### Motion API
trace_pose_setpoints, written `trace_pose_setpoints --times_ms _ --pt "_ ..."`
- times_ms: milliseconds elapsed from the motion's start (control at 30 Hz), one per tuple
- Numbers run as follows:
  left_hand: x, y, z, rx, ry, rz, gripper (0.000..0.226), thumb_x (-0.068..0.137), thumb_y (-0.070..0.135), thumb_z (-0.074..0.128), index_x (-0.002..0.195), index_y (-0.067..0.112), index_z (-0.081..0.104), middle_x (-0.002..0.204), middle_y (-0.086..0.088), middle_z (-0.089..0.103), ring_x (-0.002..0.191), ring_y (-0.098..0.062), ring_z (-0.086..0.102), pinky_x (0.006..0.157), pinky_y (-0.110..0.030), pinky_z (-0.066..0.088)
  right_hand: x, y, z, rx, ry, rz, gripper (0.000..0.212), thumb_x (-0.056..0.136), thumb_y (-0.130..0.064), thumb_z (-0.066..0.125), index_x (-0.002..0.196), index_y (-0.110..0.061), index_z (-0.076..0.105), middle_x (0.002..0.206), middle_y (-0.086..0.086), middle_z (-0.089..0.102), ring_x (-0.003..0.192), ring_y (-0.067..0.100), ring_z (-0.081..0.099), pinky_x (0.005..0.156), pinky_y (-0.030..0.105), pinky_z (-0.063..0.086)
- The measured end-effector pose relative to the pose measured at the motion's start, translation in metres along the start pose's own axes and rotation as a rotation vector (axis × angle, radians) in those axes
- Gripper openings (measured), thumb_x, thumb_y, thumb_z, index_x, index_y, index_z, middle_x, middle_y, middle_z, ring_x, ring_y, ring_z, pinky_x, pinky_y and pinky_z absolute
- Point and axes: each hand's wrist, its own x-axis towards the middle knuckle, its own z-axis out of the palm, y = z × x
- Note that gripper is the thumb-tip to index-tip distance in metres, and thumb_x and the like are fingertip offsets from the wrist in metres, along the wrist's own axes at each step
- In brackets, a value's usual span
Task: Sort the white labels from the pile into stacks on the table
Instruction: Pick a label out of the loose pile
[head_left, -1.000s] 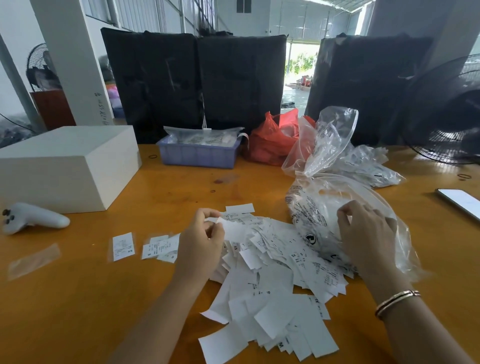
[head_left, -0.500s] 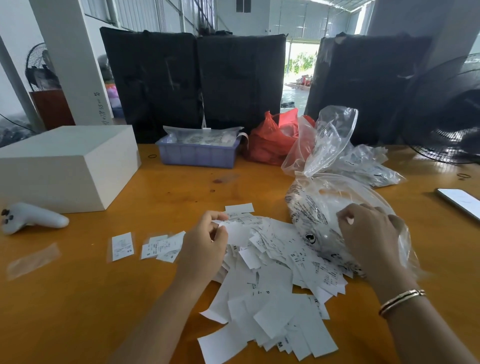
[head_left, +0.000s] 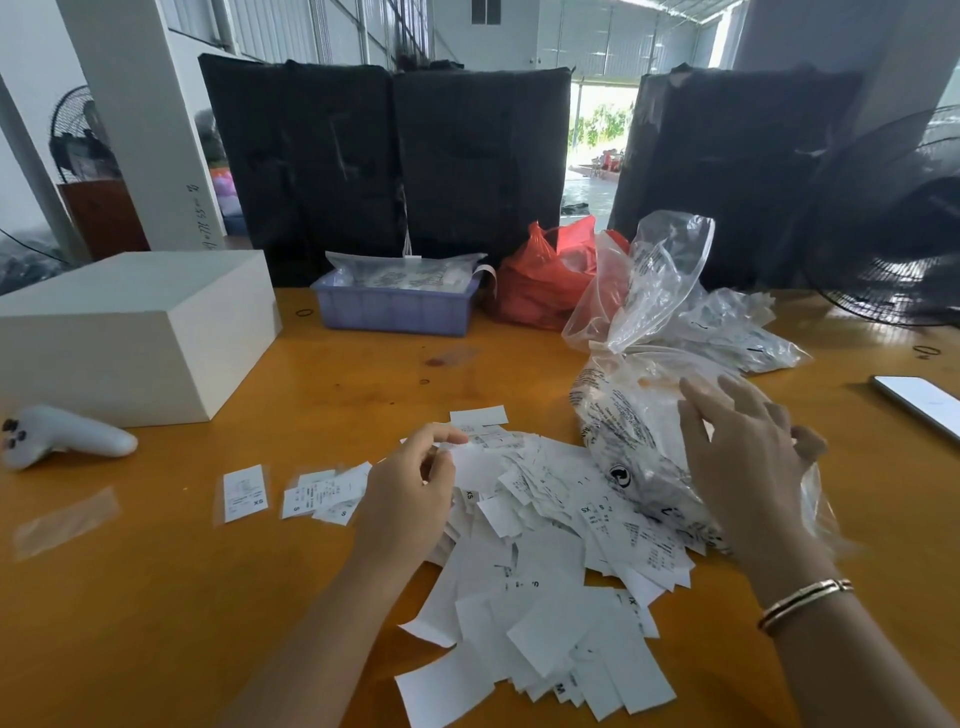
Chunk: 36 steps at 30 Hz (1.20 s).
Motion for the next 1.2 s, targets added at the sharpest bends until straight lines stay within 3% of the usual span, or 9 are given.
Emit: trace_pose_setpoints --times_ms 133,267,367,533,600,700,933,1100,1200 --pt "-0.001 0.001 0.001 -0.043 -0.007 -0.031 0.03 0.097 0.006 0.046 0.099 0.024 0.07 0.049 0.017 0.054 0.033 -0.006 0.039 0.034 -0.011 0.021 -0.002 -0.007 -0.004 0.104 0.215 -0.108 0.026 0.095 -0.028 0.056 0.119 -0.027 0.066 0.136 0.012 0.052 0.117 0.032 0.047 0.091 0.039 0.02" --pt "-0.002 0.002 0.001 -0.076 -0.012 -0.067 0.032 0.096 0.005 0.046 0.097 0.024 0.072 0.049 0.021 0.057 0.032 -0.006 0.039 0.034 -0.012 0.022 -0.007 -0.025 -0.01 0.416 0.296 -0.317 0.021 0.093 -0.018 0.058 0.109 -0.014 0.07 0.108 0.006 0.068 0.096 0.024 0.061 0.089 0.036 0.035" --pt "-0.001 0.005 0.001 -0.113 -0.01 -0.069 0.035 0.096 0.006 0.047 0.093 0.032 0.07 0.061 0.015 0.064 0.032 -0.004 0.038 0.035 -0.011 0.023 -0.021 -0.051 -0.015 0.842 0.025 -0.203 0.015 0.092 -0.012 0.057 0.097 -0.02 0.068 0.081 -0.006 0.07 0.071 0.013 0.065 0.066 0.022 0.053" --pt "0.0 0.007 -0.002 -0.289 0.012 -0.134 0.043 0.095 0.006 0.047 0.081 0.039 0.07 0.055 0.005 0.063 0.033 -0.004 0.032 0.033 -0.014 0.023 -0.044 -0.083 -0.005 1.182 -0.43 0.176 0.019 0.093 -0.009 0.054 0.094 -0.022 0.068 0.069 -0.001 0.069 0.046 0.01 0.056 0.042 0.02 0.042" --pt "0.001 0.008 -0.006 -0.42 0.02 -0.207 0.044 0.095 0.006 0.047 0.078 0.036 0.075 0.067 0.008 0.068 0.044 -0.005 0.046 0.038 -0.014 0.034 -0.05 -0.088 0.0 1.209 -0.522 0.221 0.024 0.095 -0.008 0.053 0.099 -0.027 0.066 0.069 0.0 0.069 0.04 0.012 0.054 0.038 0.02 0.038" --pt "0.001 0.011 -0.009 -0.636 -0.025 -0.252 0.041 0.096 0.008 0.046 0.086 0.032 0.077 0.089 0.01 0.072 0.069 -0.004 0.062 0.058 -0.014 0.05 -0.056 -0.091 0.005 1.194 -0.591 0.225 0.031 0.096 -0.006 0.049 0.099 -0.032 0.065 0.075 -0.001 0.07 0.043 0.015 0.06 0.039 0.02 0.04" --pt "-0.006 0.018 -0.009 -0.68 -0.193 -0.143 0.036 0.095 0.012 0.048 0.101 0.036 0.074 0.103 0.011 0.072 0.094 -0.003 0.066 0.071 -0.01 0.049 -0.059 -0.095 0.007 1.155 -0.597 0.244 0.042 0.096 0.001 0.046 0.076 -0.028 0.07 0.073 0.0 0.066 0.048 0.021 0.065 0.04 0.02 0.042" --pt "-0.007 0.024 -0.004 -0.219 -0.172 0.015 0.031 0.095 0.012 0.054 0.106 0.038 0.067 0.111 0.025 0.063 0.093 0.0 0.06 0.077 -0.014 0.048 -0.057 -0.094 0.006 1.451 -0.708 0.407 0.037 0.095 -0.003 0.046 0.072 -0.013 0.073 0.076 0.012 0.069 0.068 0.031 0.071 0.057 0.028 0.056" --pt "-0.008 0.024 -0.002 -0.077 -0.159 0.085 0.029 0.096 0.017 0.054 0.12 0.03 0.064 0.117 0.023 0.056 0.111 0.003 0.048 0.084 0.0 0.038 -0.056 -0.094 0.005 1.458 -0.762 0.415 0.031 0.095 -0.025 0.055 0.073 -0.014 0.074 0.075 0.009 0.069 0.076 0.032 0.071 0.065 0.032 0.058"
